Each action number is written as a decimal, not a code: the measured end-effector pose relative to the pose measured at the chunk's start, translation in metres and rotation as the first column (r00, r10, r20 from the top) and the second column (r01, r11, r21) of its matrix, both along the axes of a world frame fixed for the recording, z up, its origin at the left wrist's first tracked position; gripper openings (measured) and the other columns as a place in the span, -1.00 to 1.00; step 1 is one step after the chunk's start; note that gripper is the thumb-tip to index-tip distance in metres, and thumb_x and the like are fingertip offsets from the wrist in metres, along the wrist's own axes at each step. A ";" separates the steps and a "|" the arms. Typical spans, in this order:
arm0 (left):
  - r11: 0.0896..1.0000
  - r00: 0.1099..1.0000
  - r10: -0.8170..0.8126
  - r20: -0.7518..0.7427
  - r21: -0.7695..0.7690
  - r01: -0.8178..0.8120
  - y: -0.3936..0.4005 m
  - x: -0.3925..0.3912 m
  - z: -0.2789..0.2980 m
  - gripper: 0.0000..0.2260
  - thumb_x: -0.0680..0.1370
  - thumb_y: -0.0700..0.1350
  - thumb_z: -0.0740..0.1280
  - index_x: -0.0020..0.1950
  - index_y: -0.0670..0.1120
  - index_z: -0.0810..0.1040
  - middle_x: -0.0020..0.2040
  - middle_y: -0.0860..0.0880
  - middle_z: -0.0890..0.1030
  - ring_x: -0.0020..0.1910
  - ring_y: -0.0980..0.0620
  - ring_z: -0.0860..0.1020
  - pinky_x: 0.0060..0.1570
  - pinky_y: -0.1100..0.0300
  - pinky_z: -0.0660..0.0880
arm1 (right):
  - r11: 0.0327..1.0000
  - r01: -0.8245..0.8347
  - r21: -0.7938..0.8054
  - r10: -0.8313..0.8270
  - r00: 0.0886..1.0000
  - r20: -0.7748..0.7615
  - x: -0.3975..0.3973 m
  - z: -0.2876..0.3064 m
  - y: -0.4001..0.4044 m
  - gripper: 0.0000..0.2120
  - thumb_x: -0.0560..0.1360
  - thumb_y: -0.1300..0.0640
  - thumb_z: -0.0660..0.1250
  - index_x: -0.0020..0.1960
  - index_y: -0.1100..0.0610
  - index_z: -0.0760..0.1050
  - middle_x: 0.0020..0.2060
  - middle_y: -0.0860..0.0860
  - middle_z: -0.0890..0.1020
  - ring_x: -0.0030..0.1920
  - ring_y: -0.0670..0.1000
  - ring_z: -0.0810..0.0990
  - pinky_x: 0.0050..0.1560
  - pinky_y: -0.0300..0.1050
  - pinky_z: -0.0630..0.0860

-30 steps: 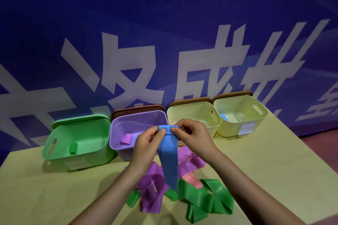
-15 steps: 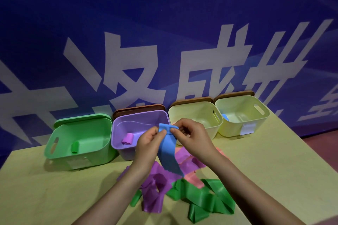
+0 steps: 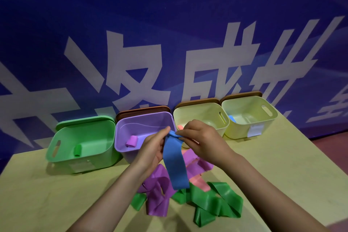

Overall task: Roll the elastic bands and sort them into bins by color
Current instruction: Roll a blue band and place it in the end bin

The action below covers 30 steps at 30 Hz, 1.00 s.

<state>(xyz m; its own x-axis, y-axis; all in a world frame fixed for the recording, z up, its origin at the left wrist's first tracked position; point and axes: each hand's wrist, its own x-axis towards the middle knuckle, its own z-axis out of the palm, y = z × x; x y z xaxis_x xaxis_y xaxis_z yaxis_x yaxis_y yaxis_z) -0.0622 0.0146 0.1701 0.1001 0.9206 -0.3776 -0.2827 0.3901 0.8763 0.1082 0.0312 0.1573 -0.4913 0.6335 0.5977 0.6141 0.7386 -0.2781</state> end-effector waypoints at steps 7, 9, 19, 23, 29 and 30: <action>0.995 0.997 0.009 -0.081 0.099 -0.001 -0.003 0.004 -0.001 -0.83 0.61 -0.20 0.21 -0.02 -0.18 0.60 -0.12 -0.15 0.62 -0.16 -0.02 0.56 -0.18 0.13 0.46 | 0.917 -0.089 -0.389 -0.035 0.953 -0.300 0.005 0.002 -0.008 -0.73 0.52 0.09 0.26 0.14 0.10 0.62 -0.08 -0.03 0.58 -0.09 -0.12 0.55 -0.05 -0.26 0.47; 0.992 0.991 0.008 -0.131 0.130 0.009 -0.005 0.005 -0.001 -0.82 0.62 -0.17 0.20 -0.03 -0.13 0.59 -0.17 -0.10 0.64 -0.20 0.00 0.56 -0.25 0.16 0.46 | 0.826 -0.115 -0.552 -0.156 0.895 -0.418 0.001 0.005 -0.013 -0.69 0.52 0.02 0.24 0.20 0.05 0.58 -0.05 -0.06 0.60 -0.09 -0.14 0.55 -0.04 -0.24 0.49; 0.949 0.894 0.112 -0.434 0.313 0.033 -0.009 0.011 -0.006 -0.78 0.63 -0.13 0.21 -0.14 0.06 0.57 -0.06 -0.18 0.64 -0.09 -0.09 0.56 0.01 -0.12 0.49 | 0.748 0.016 -0.663 -0.363 0.846 -0.390 -0.016 0.002 -0.011 -0.82 0.54 0.13 0.31 -0.23 0.10 0.57 -0.46 -0.01 0.52 -0.39 -0.08 0.48 -0.28 -0.06 0.43; 0.951 0.884 0.103 -0.456 0.306 0.047 -0.012 0.011 -0.001 -0.79 0.62 -0.11 0.22 -0.16 0.10 0.53 -0.18 0.06 0.60 -0.16 0.07 0.54 -0.06 0.03 0.50 | 0.799 0.133 -0.586 -0.397 0.848 -0.349 -0.016 -0.003 -0.010 -0.82 0.53 0.10 0.34 -0.21 0.15 0.57 -0.46 0.02 0.49 -0.34 0.11 0.49 -0.24 0.06 0.47; 0.936 0.925 0.101 -0.367 0.350 0.037 -0.012 0.009 -0.005 -0.90 0.59 -0.20 0.27 -0.02 -0.15 0.58 -0.12 -0.20 0.64 -0.17 0.06 0.56 -0.15 0.16 0.46 | 0.905 0.196 -0.377 -0.309 0.912 -0.270 -0.022 0.003 -0.016 -0.78 0.50 0.03 0.24 -0.22 0.16 0.49 -0.50 -0.14 0.35 -0.42 -0.07 0.35 -0.38 -0.24 0.22; 0.933 0.931 0.111 -0.347 0.358 0.022 -0.012 0.010 -0.006 -0.90 0.59 -0.20 0.27 -0.03 -0.20 0.56 -0.09 -0.29 0.61 -0.16 0.00 0.53 -0.14 0.08 0.43 | 0.918 0.201 -0.342 -0.296 0.921 -0.254 -0.023 0.004 -0.017 -0.78 0.50 0.04 0.23 -0.21 0.17 0.48 -0.49 -0.15 0.34 -0.40 -0.06 0.34 -0.38 -0.25 0.19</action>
